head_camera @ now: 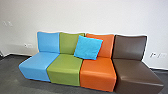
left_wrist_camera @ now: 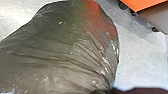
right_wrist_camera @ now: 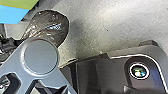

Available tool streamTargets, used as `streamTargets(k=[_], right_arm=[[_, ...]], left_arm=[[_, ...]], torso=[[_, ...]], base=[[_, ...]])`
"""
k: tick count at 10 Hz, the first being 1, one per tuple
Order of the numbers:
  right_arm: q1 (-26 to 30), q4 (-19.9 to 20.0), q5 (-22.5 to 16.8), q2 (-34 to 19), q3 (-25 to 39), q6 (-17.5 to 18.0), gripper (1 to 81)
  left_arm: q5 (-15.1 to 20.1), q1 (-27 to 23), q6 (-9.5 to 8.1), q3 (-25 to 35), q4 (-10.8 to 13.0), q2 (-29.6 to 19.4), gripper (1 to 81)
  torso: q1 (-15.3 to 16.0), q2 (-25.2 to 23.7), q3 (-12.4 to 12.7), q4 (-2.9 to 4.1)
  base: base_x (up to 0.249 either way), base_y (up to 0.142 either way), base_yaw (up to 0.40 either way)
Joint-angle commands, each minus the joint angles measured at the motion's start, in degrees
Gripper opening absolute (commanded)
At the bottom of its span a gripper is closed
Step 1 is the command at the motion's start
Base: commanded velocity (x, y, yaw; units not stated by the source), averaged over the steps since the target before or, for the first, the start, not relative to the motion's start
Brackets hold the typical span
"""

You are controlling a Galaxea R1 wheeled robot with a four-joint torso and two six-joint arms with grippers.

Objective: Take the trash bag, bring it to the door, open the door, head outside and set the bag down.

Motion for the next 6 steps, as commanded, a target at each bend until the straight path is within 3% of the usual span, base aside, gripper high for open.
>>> streamTargets(k=[1, 2, 6], right_arm=[[0.8, 0.2, -1.8, 0.3, -1.8, -0.2, 81.1], [0.0, 0.2, -1.0, 1.4, -2.7, -0.2, 81.1], [-1.5, 0.1, -0.6, 5.7, -6.4, -0.2, 81.1]], left_arm=[[3.9, -3.7, 2.26, 6.7, -1.3, -6.6, 1.0], [3.9, -2.1, 4.48, 8.6, -1.4, -8.5, 1.0], [2.5, 1.6, 6.59, 17.5, -1.3, -13.4, 1.0]], torso=[[-3.5, 5.5, 0.0, 0.00], [-4.9, 7.5, 0.0, 0.00], [-10.2, 15.9, 0.0, 0.00]], base=[[0.000, 0.000, 0.000], [0.000, 0.000, 0.000], [0.000, 0.000, 0.000]])
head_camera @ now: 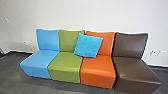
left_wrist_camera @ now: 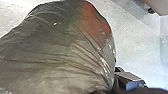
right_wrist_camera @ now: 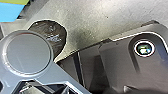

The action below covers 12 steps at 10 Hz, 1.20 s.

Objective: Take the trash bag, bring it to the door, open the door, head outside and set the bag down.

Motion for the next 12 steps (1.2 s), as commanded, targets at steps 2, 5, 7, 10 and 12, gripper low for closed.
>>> streamTargets(k=[2, 5, 7, 10, 12], right_arm=[[0.4, -0.1, -2.9, 0.8, -2.1, -0.3, 81.1], [-1.5, -1.6, -2.8, 5.2, -6.7, -0.4, 81.1], [-2.7, -1.8, -2.8, 8.1, -10.2, -0.5, 81.1], [-4.1, -2.0, -2.0, 12.1, -15.3, -0.5, 81.1], [-4.8, -2.1, -2.0, 15.1, -18.6, -0.6, 81.1]], left_arm=[[2.3, 0.4, 4.06, 4.9, -0.6, -2.8, 1.0], [0.1, 5.8, 8.01, 0.5, -0.7, -0.6, 1.0], [0.1, 8.9, 10.38, -3.7, -0.7, 2.8, 1.0], [-1.1, 11.2, 12.33, -7.6, -0.9, 6.3, 1.0], [-1.3, 12.6, 13.03, -8.3, -0.6, 8.4, 1.0]], torso=[[-4.9, 7.6, 2.2, 0.00], [-8.8, 13.8, 6.7, 0.00], [-11.6, 17.9, 9.5, 0.00], [-15.6, 24.1, 13.6, 0.00], [-18.1, 27.8, 15.9, 0.00]], base=[[0.000, 0.000, 0.000], [0.000, 0.000, 0.000], [0.000, 0.000, 0.000], [0.000, 0.000, 0.000], [0.000, 0.000, 0.000]])
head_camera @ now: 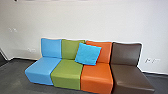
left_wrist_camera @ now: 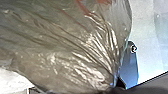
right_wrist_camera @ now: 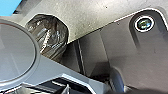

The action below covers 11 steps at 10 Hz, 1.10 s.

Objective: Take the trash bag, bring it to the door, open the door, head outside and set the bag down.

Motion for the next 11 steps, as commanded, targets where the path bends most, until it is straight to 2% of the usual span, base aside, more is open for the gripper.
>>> streamTargets(k=[1, 4, 6, 7, 8, 9, 11], right_arm=[[0.4, -1.0, -2.7, 1.3, -2.3, -0.3, 81.1], [-0.7, -1.4, -2.0, 4.3, -5.9, -0.3, 81.1], [-1.2, -2.1, -2.0, 7.6, -9.2, -0.3, 81.1], [-1.5, -2.6, -2.0, 9.2, -11.3, -0.3, 81.1], [-1.6, -3.2, -2.0, 10.9, -13.2, -0.3, 81.1], [-1.7, -3.3, -2.0, 12.3, -14.8, -0.4, 81.1], [-1.8, -3.4, -2.0, 13.4, -16.2, -0.4, 81.1]], left_arm=[[4.3, -1.7, 1.95, -1.7, -0.7, 0.9, 1.0], [4.2, 1.3, 4.23, -9.0, -0.8, 5.2, 1.0], [3.9, 2.6, 4.41, -12.9, -0.9, 7.5, 1.0], [2.5, 3.3, 4.41, -13.5, -0.7, 8.1, 1.0], [1.7, 3.7, 4.49, -13.9, -0.7, 8.7, 1.0], [1.6, 4.1, 4.50, -14.8, -0.7, 9.3, 1.0], [1.6, 4.3, 4.50, -17.2, -0.7, 10.7, 1.0]], torso=[[-3.3, 5.1, -0.4, 0.00], [-7.5, 11.5, 1.0, 0.00], [-10.1, 15.6, 1.0, 0.00], [-11.5, 17.7, 1.0, 0.00], [-12.8, 19.8, 4.1, 0.00], [-14.0, 21.6, 5.8, 0.00], [-16.1, 24.8, 7.6, 0.00]], base=[[0.000, 0.000, 0.000], [0.000, 0.000, 0.000], [0.000, 0.000, 0.000], [0.000, 0.000, 0.000], [0.000, 0.000, 0.000], [0.000, 0.000, 0.000], [0.000, 0.000, 0.000]])
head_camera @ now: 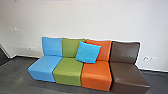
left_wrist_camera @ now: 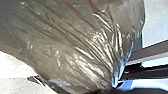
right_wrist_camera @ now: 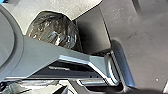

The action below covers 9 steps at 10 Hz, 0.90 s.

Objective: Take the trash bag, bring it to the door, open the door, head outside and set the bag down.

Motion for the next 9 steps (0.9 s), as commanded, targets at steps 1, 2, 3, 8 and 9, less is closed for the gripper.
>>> streamTargets(k=[1, 2, 3, 8, 9], right_arm=[[0.7, -1.2, -3.2, -0.4, 0.0, -0.1, 81.1], [0.7, -1.2, -3.2, -0.3, -0.3, -0.1, 81.1], [0.7, -1.2, -3.2, 0.3, -1.3, -0.1, 81.1], [0.7, -0.6, -3.2, 1.2, -6.5, 0.0, 81.1], [0.7, -0.5, -3.2, 1.2, -8.2, 0.0, 81.1]], left_arm=[[5.0, -2.4, 0.22, -2.7, -0.6, 0.5, 1.0], [5.0, -2.4, 0.48, -3.2, -0.7, 0.9, 1.0], [5.0, -2.3, 0.49, -3.8, -0.6, 1.3, 1.0], [4.9, -2.0, 0.49, -7.5, -0.6, 2.8, 1.0], [4.8, -2.0, 0.49, -7.8, -0.6, 2.8, 1.0]], torso=[[-3.5, 5.5, 4.5, 0.00], [-4.8, 7.5, 6.1, 0.00], [-6.3, 9.7, 7.9, 0.00], [-13.2, 20.1, 15.6, 0.00], [-13.7, 21.0, 12.0, 0.00]], base=[[0.000, 0.000, 0.000], [0.000, 0.000, 0.000], [0.000, 0.000, 0.000], [0.000, 0.000, 0.000], [0.000, 0.000, 0.000]])
